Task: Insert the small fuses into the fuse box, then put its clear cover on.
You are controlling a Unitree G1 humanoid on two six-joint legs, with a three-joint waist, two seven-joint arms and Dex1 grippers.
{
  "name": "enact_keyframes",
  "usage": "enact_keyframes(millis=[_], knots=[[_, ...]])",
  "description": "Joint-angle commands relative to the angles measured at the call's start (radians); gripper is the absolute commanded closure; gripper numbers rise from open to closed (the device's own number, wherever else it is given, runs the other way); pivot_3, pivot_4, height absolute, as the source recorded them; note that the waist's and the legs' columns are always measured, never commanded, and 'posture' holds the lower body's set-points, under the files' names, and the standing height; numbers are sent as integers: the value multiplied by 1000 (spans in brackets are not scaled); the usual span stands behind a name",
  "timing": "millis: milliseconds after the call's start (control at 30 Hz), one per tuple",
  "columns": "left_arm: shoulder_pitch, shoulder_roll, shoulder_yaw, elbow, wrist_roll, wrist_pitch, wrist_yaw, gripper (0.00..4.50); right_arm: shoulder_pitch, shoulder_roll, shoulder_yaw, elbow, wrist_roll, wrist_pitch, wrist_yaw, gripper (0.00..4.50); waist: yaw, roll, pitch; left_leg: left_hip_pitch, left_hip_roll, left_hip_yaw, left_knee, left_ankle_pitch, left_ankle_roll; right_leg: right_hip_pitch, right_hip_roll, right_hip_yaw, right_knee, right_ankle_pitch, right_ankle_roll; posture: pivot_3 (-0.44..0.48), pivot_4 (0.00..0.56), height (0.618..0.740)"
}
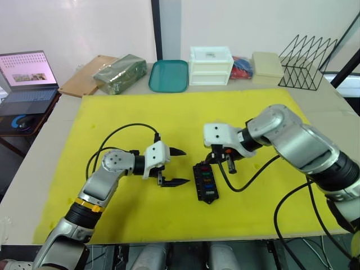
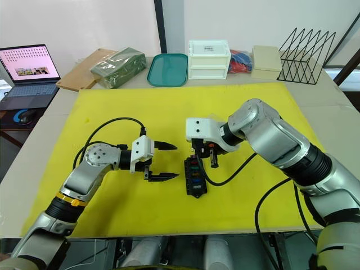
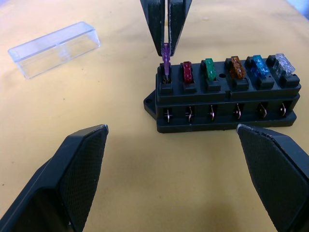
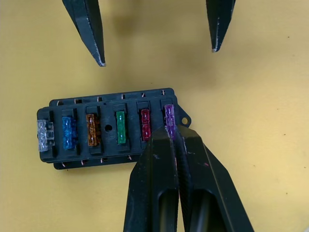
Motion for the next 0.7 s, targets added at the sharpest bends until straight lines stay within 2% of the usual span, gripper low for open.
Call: enact_keyframes(millis=[33,700], knots=[[0,0,-2,-29,-2,-13,2,0,-22,2,-9,-8,-10,-1,-1,4473,0,0,0,0,0,0,0,0,0,0,0,0,0,0,0,0,150,740],[24,3,-3,-53,-2,-8,16,0,6,16,19,9,-38,-19,-22,4473,0,0,0,0,0,0,0,0,0,0,0,0,0,0,0,0,150,740]])
